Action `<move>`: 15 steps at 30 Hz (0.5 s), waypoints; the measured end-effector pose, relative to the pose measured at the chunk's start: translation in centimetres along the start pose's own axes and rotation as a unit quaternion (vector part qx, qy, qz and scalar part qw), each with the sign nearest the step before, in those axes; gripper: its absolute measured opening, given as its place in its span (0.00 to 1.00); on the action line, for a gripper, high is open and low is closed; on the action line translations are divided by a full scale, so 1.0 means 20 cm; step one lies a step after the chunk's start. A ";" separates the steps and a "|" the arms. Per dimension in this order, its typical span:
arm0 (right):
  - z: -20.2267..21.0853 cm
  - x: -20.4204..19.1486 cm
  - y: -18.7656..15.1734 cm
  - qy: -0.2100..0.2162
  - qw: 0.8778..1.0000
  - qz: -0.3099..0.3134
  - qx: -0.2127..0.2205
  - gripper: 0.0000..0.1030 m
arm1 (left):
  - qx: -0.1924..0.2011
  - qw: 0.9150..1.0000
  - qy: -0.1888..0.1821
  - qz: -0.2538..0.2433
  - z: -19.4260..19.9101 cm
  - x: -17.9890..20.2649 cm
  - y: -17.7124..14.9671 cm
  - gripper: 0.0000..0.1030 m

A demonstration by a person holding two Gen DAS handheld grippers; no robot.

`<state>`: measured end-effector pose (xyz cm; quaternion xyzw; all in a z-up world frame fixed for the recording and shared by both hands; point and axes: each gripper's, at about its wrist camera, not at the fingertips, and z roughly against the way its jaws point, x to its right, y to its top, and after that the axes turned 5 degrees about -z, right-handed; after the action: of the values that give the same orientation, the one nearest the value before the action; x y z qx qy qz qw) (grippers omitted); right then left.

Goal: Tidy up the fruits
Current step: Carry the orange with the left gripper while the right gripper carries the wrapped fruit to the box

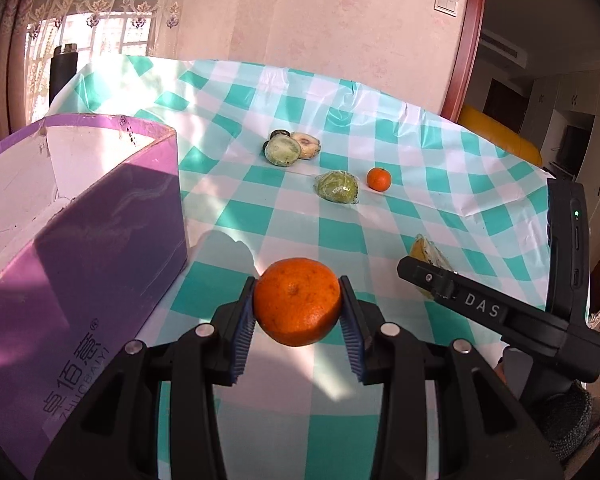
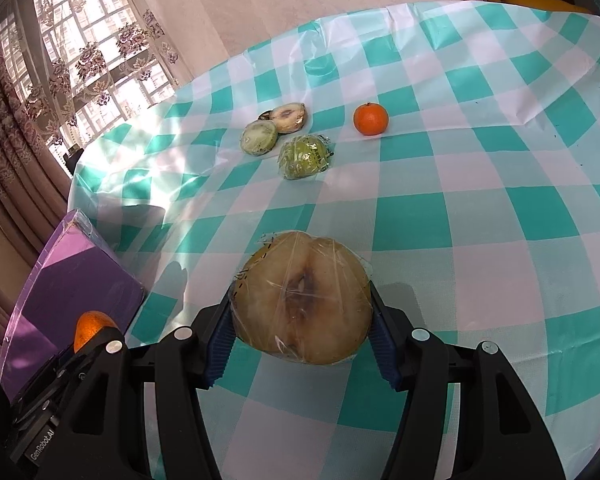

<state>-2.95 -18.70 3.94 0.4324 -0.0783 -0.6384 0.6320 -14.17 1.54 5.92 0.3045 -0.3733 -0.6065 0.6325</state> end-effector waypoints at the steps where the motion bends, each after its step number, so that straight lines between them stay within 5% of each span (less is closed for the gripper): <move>1: 0.00 0.00 0.00 0.000 1.000 -0.002 0.002 0.56 | 0.013 1.000 0.005 -0.005 0.06 0.00 0.02 0.38; 7: 0.02 0.00 -0.01 0.007 1.000 0.000 0.007 0.56 | 0.080 0.994 0.075 -0.007 0.42 -0.10 0.15 0.38; 15: 0.02 -0.01 -0.01 0.008 1.000 0.004 0.004 0.56 | 0.053 0.979 0.198 -0.009 0.67 -0.42 0.24 0.39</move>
<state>-3.33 -18.68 4.09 0.4401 -0.0774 -0.6318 0.6333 -22.73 11.19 16.34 0.4548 -0.2697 -0.5195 0.6712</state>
